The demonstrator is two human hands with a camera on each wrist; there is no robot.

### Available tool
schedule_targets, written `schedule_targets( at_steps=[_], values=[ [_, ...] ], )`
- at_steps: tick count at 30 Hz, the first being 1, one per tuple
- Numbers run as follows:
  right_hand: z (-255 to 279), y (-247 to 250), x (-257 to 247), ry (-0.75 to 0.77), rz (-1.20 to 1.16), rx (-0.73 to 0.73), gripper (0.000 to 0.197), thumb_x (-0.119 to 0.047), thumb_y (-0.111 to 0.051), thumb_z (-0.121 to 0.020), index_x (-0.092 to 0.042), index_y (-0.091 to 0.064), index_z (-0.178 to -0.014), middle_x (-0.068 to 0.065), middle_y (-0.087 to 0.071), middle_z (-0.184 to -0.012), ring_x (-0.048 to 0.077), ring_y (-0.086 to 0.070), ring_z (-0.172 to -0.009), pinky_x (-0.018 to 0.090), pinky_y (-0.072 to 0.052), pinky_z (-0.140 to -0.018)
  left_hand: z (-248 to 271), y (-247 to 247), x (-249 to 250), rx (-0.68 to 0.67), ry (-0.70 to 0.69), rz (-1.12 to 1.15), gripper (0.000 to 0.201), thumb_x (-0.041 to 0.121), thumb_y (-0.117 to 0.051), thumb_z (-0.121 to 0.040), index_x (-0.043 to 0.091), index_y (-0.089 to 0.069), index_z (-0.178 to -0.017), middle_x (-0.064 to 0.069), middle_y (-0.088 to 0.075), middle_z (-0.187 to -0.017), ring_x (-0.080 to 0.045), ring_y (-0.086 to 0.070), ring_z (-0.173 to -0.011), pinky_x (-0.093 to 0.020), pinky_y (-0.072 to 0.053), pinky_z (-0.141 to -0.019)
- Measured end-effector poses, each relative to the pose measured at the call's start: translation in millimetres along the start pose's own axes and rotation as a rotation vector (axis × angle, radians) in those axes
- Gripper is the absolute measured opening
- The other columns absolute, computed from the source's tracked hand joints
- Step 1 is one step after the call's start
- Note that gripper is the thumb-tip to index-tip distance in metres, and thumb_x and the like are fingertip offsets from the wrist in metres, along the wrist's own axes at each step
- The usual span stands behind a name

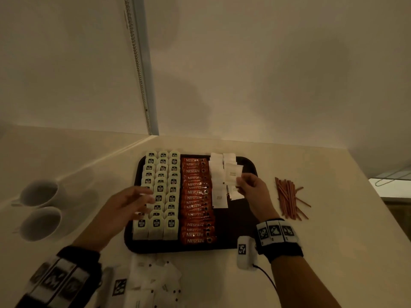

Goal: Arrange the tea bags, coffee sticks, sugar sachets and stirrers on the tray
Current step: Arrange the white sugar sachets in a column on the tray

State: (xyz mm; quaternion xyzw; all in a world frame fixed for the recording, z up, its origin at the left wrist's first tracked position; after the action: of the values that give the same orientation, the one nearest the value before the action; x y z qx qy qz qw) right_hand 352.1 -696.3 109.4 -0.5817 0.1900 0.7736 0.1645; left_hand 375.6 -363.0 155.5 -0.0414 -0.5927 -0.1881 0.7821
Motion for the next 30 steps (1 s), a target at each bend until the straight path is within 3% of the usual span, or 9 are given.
schedule_targets(
  at_steps=[5,8,11,17,21,23,26,28,30],
  values=[
    [-18.2,42.1,47.6,-0.103,0.274,0.139,0.01,-0.01,-0.058,-0.09,-0.012,-0.059,-0.1,0.012,-0.065,-0.107,0.022,-0.063,-0.091,0.036,-0.055,-0.082,36.5,60.3,-66.0,0.176,0.118,-0.009,0.02,0.006,-0.048,-0.096,0.013,-0.065,-0.101,-0.004,-0.074,-0.088,-0.027,-0.067,-0.08,-0.035,-0.052,-0.07],
    [-23.3,47.5,67.0,-0.126,0.538,0.104,0.017,-0.014,-0.061,-0.089,-0.011,-0.06,-0.105,0.008,-0.063,-0.108,0.023,-0.06,-0.097,0.043,-0.052,-0.088,56.6,86.4,-107.4,0.271,0.223,-0.003,0.022,0.001,-0.045,-0.096,0.011,-0.064,-0.099,-0.005,-0.074,-0.084,-0.02,-0.068,-0.066,-0.02,-0.054,-0.053],
    [-24.9,42.1,76.3,-0.14,0.634,0.065,0.018,-0.016,-0.062,-0.088,-0.011,-0.061,-0.106,0.007,-0.063,-0.108,0.024,-0.059,-0.098,0.043,-0.051,-0.09,75.1,101.4,-141.6,0.314,0.322,0.015,0.021,0.003,-0.043,-0.098,0.01,-0.063,-0.102,-0.01,-0.071,-0.091,-0.03,-0.063,-0.075,-0.017,-0.053,-0.049],
    [-25.2,31.8,74.6,-0.117,0.693,0.158,0.017,-0.017,-0.064,-0.087,-0.008,-0.064,-0.101,0.009,-0.064,-0.106,0.024,-0.057,-0.101,0.031,-0.042,-0.087,98.8,108.7,-173.0,0.374,0.445,0.035,0.02,0.006,-0.044,-0.099,0.01,-0.063,-0.105,-0.014,-0.068,-0.1,-0.035,-0.062,-0.083,-0.025,-0.053,-0.055],
    [-23.6,26.4,75.3,-0.092,0.706,0.209,0.014,-0.014,-0.067,-0.084,-0.005,-0.063,-0.093,0.011,-0.065,-0.1,0.025,-0.058,-0.096,0.025,-0.039,-0.078,104.4,108.3,-173.0,0.383,0.464,0.076,0.021,0.007,-0.043,-0.099,0.011,-0.062,-0.102,-0.019,-0.066,-0.105,-0.036,-0.061,-0.084,-0.031,-0.047,-0.07],
    [-23.0,23.3,76.4,-0.075,0.716,0.21,0.013,-0.011,-0.068,-0.083,-0.004,-0.061,-0.092,0.014,-0.065,-0.099,0.027,-0.058,-0.095,0.026,-0.04,-0.077,105.7,109.3,-168.8,0.39,0.468,0.09,0.021,0.007,-0.043,-0.099,0.009,-0.062,-0.106,-0.019,-0.066,-0.105,-0.036,-0.06,-0.084,-0.031,-0.049,-0.067],
    [-22.3,21.4,69.1,-0.029,0.748,0.209,0.022,-0.013,-0.068,-0.083,-0.001,-0.057,-0.098,0.017,-0.063,-0.099,0.031,-0.058,-0.095,0.029,-0.04,-0.076,110.8,108.5,-156.3,0.398,0.428,0.087,0.021,0.006,-0.041,-0.1,0.008,-0.061,-0.106,-0.017,-0.066,-0.1,-0.033,-0.06,-0.081,-0.028,-0.053,-0.06],
    [-15.3,11.7,54.2,0.059,0.716,0.184,0.027,-0.018,-0.068,-0.084,-0.003,-0.056,-0.102,0.013,-0.061,-0.097,0.029,-0.058,-0.094,0.028,-0.041,-0.075,119.4,106.6,-146.9,0.415,0.39,0.103,0.02,0.005,-0.042,-0.099,0.008,-0.061,-0.104,-0.017,-0.066,-0.097,-0.033,-0.059,-0.08,-0.032,-0.048,-0.068],
    [3.1,-12.3,34.1,0.164,0.672,0.061,0.025,-0.023,-0.067,-0.085,-0.011,-0.055,-0.103,0.004,-0.058,-0.096,0.021,-0.058,-0.09,0.026,-0.044,-0.073,130.5,106.0,-140.8,0.428,0.366,0.115,0.02,0.006,-0.042,-0.099,0.009,-0.062,-0.102,-0.015,-0.067,-0.096,-0.035,-0.06,-0.084,-0.036,-0.046,-0.073]
  ],
)
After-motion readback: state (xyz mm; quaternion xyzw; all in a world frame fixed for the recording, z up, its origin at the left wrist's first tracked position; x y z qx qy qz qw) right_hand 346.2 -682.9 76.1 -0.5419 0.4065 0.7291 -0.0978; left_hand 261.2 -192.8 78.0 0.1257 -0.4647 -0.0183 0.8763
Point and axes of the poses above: each hand's wrist, its own z-axis away from the middle knuckle, its own y-axis out of the back of the hand, x = y × z, the point moved 3 cm from there along -z, towards the middle knuckle
